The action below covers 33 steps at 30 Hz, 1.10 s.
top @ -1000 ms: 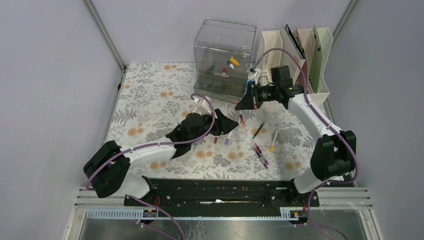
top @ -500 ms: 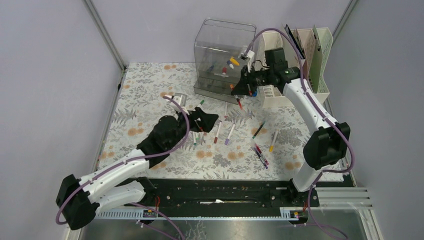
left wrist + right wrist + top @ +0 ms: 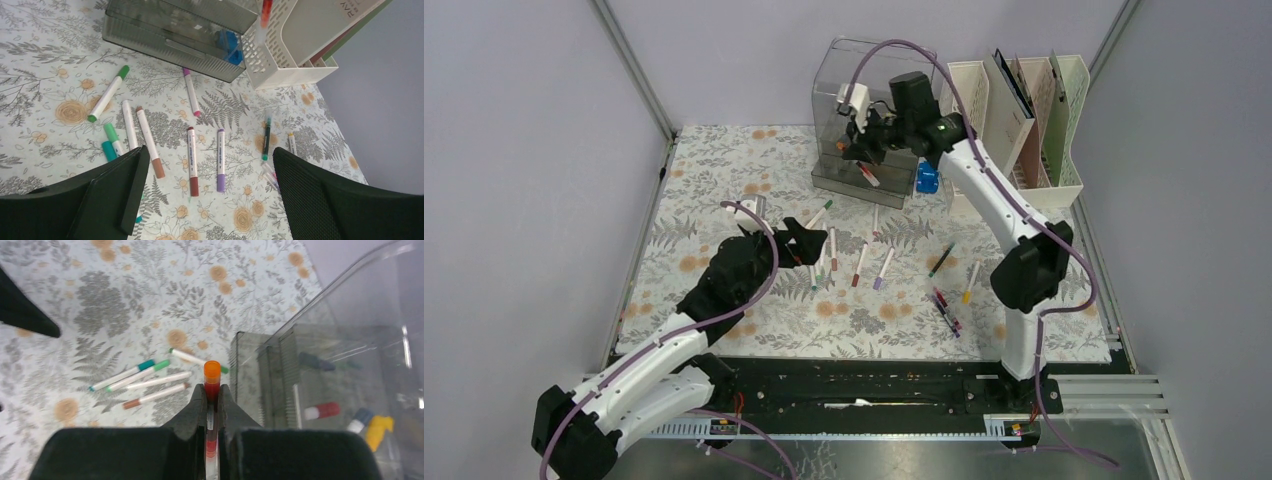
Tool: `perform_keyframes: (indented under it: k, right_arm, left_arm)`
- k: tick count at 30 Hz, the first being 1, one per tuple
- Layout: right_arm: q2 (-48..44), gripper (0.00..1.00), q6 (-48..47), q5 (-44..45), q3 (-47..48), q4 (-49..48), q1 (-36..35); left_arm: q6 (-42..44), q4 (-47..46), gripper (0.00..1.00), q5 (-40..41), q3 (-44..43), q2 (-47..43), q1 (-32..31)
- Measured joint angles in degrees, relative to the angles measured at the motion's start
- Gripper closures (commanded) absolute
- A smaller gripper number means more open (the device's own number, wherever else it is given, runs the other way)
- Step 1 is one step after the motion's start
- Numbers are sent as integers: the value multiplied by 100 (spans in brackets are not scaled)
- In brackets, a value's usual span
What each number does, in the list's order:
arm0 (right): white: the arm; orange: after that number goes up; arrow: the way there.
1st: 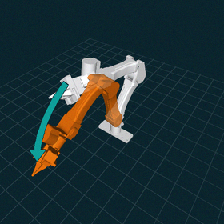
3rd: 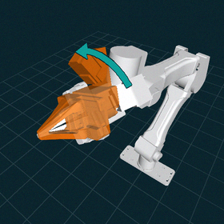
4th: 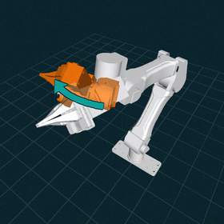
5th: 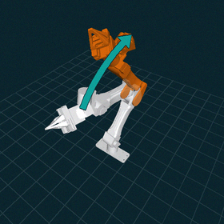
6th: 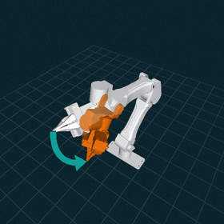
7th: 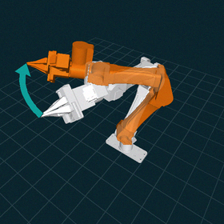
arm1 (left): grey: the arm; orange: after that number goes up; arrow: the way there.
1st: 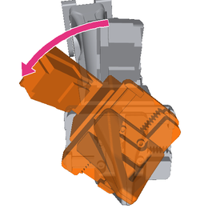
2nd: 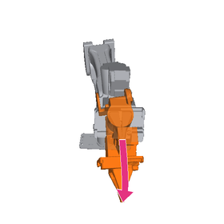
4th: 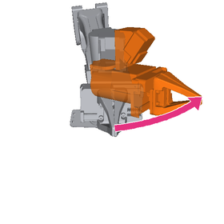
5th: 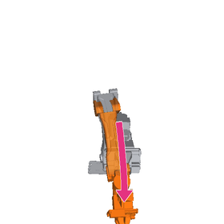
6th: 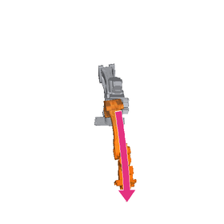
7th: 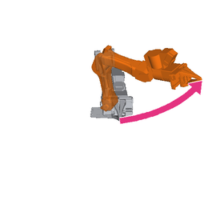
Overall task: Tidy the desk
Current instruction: Place the stationery in the drawer.
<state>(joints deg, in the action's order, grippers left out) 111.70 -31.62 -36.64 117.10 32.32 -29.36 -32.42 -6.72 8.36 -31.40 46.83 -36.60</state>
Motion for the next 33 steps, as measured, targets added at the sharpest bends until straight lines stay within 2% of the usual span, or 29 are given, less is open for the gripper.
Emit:
perform_keyframes:
  k: [5, 13, 17, 24, 27, 30, 33]
  right_arm:
    - [444, 100, -466, 715, 533, -85, -273]
    - [697, 98, -1069, 1784, 562, -579, -376]
    - [697, 93, -1241, 2179, 264, -1069, -376]
    - [697, 91, -1342, 2610, -549, -1471, -376]
    - [697, 84, -1335, 2723, -769, -1600, -376]
    - [697, 68, -1311, 2830, -927, -1714, -376]
    - [710, 56, -1263, 2962, -1016, -1786, -376]
  left_arm:
    - [0, 170, 1, -17, 15, -74, 118]
    - [-79, 420, 1, 52, 127, -280, 153]
    - [-188, 424, 1, 116, 201, -369, 168]
    - [-492, 396, 1, 170, 319, -400, 175]
    - [-658, 295, 1, 199, 415, -402, 175]
    - [-846, 170, 1, 201, 549, -409, 175]
    - [-1067, 35, 1, 199, 688, -428, 175]
